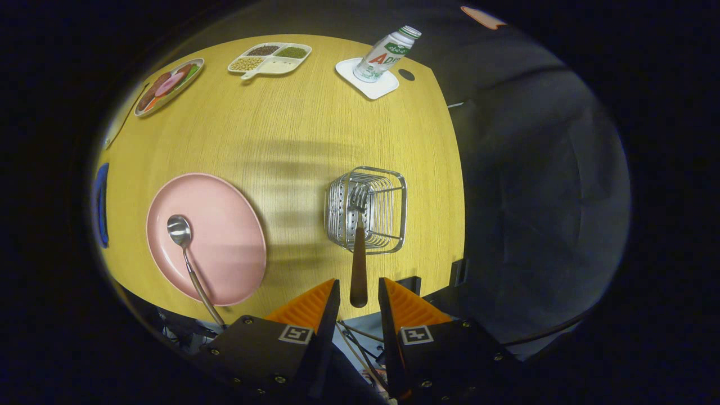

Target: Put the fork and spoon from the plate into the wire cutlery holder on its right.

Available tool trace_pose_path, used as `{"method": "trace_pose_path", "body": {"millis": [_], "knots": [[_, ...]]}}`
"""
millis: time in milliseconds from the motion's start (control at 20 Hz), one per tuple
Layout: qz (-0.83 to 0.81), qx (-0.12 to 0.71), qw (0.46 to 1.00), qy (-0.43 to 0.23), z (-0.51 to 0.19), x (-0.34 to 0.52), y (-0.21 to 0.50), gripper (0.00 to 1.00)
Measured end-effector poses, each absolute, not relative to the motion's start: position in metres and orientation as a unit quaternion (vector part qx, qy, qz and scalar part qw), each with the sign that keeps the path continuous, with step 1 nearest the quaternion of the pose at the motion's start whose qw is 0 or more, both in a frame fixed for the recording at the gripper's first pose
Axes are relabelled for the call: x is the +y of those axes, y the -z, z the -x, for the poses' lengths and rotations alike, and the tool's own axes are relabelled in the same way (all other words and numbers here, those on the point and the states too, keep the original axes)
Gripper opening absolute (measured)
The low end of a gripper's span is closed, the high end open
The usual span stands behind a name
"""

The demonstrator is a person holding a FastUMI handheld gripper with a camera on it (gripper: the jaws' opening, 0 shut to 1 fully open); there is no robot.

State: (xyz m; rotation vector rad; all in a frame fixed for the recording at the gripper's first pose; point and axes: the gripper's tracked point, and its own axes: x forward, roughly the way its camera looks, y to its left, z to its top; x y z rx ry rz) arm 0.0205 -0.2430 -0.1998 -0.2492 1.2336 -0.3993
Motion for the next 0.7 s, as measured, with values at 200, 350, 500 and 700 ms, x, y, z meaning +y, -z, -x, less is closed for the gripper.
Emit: {"method": "trace_pose_path", "body": {"millis": [200, 350, 500, 700], "knots": [[0.13, 0.562, 0.797, 0.18, -0.02, -0.224, 0.192, 0.42], [0.147, 0.558, 0.797, 0.176, -0.017, -0.21, 0.187, 0.42], [0.155, 0.552, 0.801, 0.173, -0.017, -0.194, 0.183, 0.42], [0.172, 0.55, 0.803, 0.152, -0.02, -0.169, 0.188, 0.42]]}}
